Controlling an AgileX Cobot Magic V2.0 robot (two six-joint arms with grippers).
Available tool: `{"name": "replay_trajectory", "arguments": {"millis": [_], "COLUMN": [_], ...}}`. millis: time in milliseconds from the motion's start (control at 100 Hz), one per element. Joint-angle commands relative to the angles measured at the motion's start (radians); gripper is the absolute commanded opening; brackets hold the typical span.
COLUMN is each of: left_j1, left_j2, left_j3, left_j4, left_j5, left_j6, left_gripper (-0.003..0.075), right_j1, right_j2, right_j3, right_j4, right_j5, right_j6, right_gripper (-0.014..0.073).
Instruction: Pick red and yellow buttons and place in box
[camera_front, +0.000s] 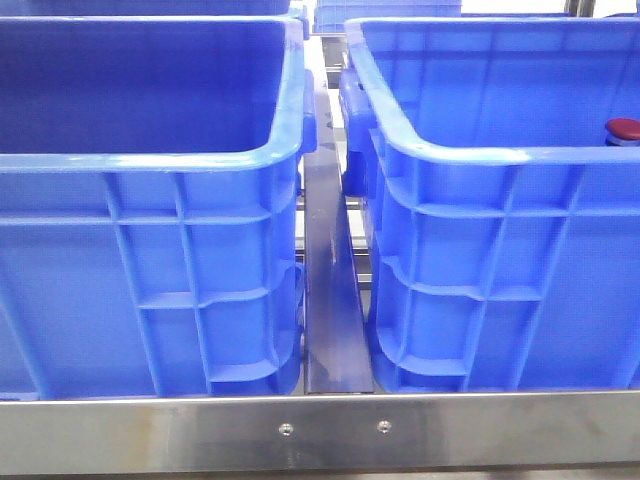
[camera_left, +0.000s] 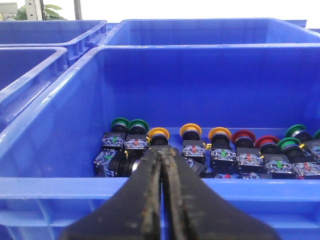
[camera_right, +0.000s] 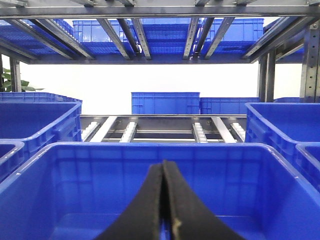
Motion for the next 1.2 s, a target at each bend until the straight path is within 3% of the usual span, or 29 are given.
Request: {"name": "replay_trajectory", "arguments": {"millis": [0, 1010, 1190], "left_j1": [-0.001, -0.001, -0.001], "left_j2": [-0.030, -0.030, -0.030], "left_j3": [0.022, 0.020, 0.020], "left_j4": [0.002, -0.016, -0.016], "left_j5": [-0.075, -0.077, -0.077], "left_j6": [-0.010, -0.010, -0.010], "left_gripper": [-0.0020, -0.0020, -0.0020], "right_j1": [0.001, 0.001, 0.046], "right_j2": [0.014, 0.014, 0.014], "right_j3": [-0.024, -0.024, -0.024], "right_j4": [0.016, 0.019, 0.018], "right_j5": [-0.004, -0.004, -0.018], "right_j6": [-0.007, -0.007, -0.007], "right_gripper": [-0.0057, -0.0057, -0.0057]}}
